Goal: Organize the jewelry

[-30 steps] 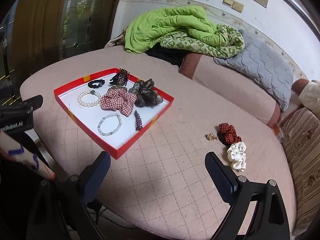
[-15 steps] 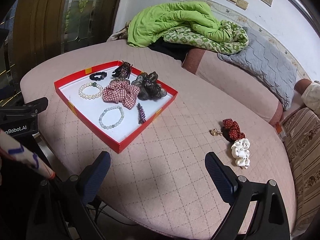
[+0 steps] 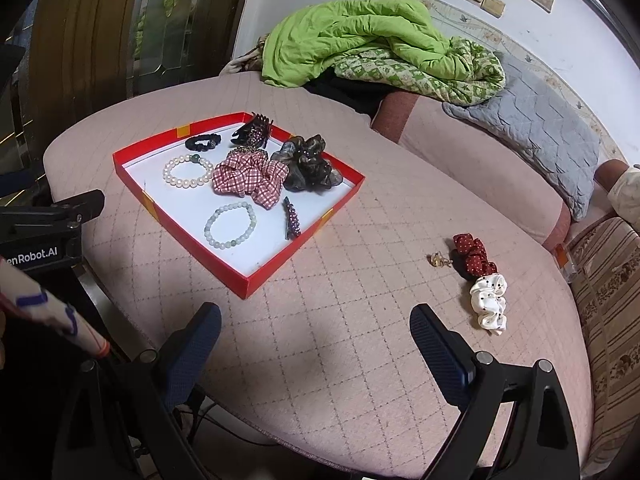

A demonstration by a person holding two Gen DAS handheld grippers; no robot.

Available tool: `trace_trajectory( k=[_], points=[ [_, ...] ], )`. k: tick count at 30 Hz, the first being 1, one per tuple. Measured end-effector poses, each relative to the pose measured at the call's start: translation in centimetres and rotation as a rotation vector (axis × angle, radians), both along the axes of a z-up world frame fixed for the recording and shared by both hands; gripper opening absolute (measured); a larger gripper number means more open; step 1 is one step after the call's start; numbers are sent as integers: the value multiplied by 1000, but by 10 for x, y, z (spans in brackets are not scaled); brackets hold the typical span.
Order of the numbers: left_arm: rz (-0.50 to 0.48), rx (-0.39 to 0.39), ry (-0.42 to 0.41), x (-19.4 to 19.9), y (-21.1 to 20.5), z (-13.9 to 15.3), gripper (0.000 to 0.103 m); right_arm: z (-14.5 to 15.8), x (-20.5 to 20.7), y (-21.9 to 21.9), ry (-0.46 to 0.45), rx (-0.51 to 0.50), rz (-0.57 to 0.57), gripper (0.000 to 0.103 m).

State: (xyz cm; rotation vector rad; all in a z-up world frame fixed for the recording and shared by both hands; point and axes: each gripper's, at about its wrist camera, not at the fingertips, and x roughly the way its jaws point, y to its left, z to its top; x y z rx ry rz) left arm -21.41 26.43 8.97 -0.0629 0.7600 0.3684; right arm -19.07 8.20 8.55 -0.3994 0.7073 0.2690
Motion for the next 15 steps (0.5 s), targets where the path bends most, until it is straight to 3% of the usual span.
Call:
trace_trajectory(
  k=[15],
  points=[
    [-14,-3,13,1,-3,-3,102,-4,1,1,19,4,-2,97]
  ],
)
